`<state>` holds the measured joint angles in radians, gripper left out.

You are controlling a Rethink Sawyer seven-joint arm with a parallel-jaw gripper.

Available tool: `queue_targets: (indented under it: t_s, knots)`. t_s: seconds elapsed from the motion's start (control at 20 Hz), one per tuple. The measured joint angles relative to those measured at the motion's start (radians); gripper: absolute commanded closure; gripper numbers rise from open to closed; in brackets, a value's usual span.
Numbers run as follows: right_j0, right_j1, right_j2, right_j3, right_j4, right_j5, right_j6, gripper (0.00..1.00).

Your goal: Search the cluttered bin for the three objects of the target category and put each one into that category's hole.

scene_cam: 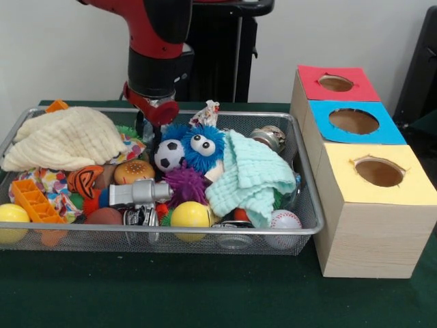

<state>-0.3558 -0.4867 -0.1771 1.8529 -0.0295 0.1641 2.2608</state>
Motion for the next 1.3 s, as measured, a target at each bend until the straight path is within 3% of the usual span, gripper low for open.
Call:
queue_targets:
  t_s: [0.95,1.3]
  knots:
    - [0.018,-0.024,-0.001,0.001,0.000,0.016,0.000,0.00]
    - [0.049,-0.027,-0.013,0.001,0.000,0.071,0.000,0.00]
